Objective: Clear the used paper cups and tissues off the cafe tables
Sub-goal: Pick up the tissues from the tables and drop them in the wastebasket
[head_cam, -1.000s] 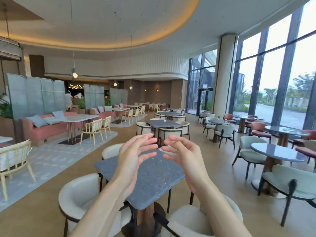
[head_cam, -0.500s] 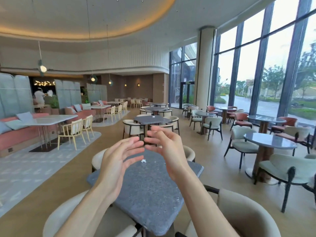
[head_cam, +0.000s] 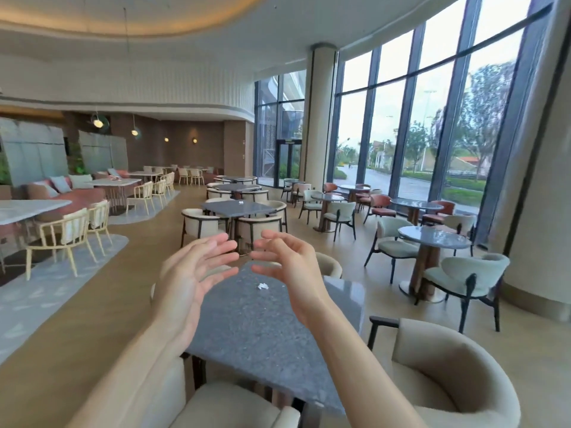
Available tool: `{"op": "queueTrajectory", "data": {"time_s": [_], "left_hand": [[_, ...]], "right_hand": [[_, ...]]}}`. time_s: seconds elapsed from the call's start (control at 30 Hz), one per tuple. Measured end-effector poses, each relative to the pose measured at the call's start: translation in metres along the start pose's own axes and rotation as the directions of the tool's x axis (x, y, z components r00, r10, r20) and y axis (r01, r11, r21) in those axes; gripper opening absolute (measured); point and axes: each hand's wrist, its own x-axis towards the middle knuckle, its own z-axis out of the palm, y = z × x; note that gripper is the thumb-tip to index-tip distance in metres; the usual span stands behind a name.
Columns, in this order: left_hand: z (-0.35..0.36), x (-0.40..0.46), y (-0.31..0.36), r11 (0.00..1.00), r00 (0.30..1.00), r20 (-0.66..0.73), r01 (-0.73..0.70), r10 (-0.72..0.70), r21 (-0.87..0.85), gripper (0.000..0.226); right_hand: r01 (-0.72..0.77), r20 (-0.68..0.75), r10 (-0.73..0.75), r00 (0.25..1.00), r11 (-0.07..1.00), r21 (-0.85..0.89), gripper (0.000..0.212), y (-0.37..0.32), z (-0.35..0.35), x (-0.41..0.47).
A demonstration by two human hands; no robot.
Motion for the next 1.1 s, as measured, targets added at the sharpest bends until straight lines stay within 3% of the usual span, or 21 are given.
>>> {"op": "queueTrajectory", "data": {"time_s": [0.33, 0.83, 1.1], "left_hand": [[-0.168, 0.064, 0.068, 1.000, 0.999, 0.051, -0.003, 0.004, -0.008, 0.025], [-0.471, 0.239, 0.098, 0.981, 0.985, -0.167, -0.017, 0.050, 0.195, 0.024], [-0.572, 0.358, 0.119, 0.976, 0.973, -0.201, -0.070, 0.113, 0.206, 0.023]], "right_hand": [[0.016, -0.020, -0.017, 1.000, 1.000, -0.024, 0.022, 0.030, 0.195, 0.025], [-0.092, 0.206, 0.048, 0.977, 0.973, 0.211, 0.021, 0.184, 0.514, 0.174], [-0.111, 0.252, 0.058, 0.966, 0.973, 0.204, 0.021, 0.228, 0.629, 0.274]]}}
